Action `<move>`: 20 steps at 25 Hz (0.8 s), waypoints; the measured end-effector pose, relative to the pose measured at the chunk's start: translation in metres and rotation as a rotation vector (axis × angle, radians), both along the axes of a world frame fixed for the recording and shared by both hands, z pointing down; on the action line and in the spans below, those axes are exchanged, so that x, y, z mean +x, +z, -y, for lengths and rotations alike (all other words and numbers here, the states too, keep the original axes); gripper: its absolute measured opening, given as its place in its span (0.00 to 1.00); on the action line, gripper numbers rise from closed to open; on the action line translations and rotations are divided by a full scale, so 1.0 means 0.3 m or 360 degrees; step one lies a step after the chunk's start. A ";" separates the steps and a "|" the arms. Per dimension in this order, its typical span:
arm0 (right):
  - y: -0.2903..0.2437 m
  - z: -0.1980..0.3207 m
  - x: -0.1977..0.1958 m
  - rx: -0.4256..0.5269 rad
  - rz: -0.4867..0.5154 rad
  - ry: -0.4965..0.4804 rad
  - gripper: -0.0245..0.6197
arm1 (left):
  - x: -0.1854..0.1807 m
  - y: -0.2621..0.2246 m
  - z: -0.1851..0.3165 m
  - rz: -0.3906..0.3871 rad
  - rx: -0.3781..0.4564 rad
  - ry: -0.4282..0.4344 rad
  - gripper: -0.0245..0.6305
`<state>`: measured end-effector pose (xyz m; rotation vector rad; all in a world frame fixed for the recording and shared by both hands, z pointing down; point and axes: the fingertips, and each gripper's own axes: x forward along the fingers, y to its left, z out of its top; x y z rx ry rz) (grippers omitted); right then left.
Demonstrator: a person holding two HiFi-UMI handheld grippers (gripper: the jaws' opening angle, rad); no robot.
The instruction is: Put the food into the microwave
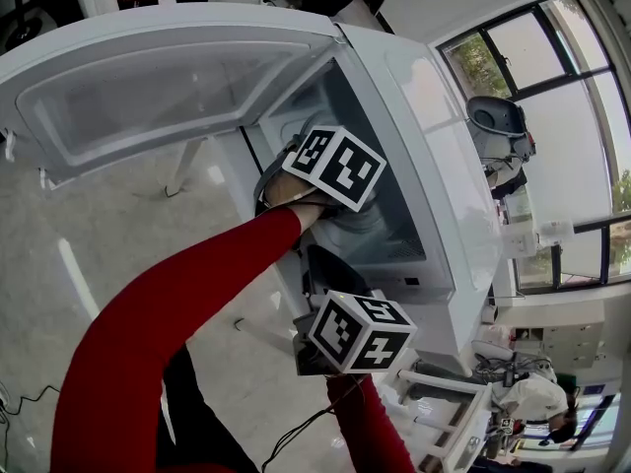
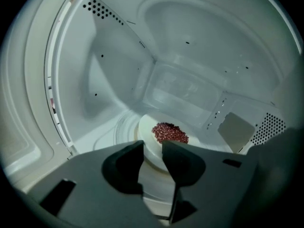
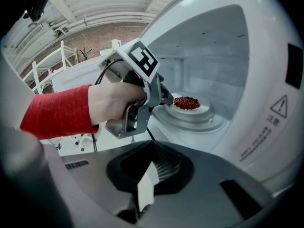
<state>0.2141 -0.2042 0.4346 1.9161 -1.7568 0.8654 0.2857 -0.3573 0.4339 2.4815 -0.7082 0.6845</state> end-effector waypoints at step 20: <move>-0.018 0.018 -0.011 0.0060 -0.0005 -0.0026 0.06 | -0.043 -0.070 0.005 -0.0076 0.0178 0.0122 0.14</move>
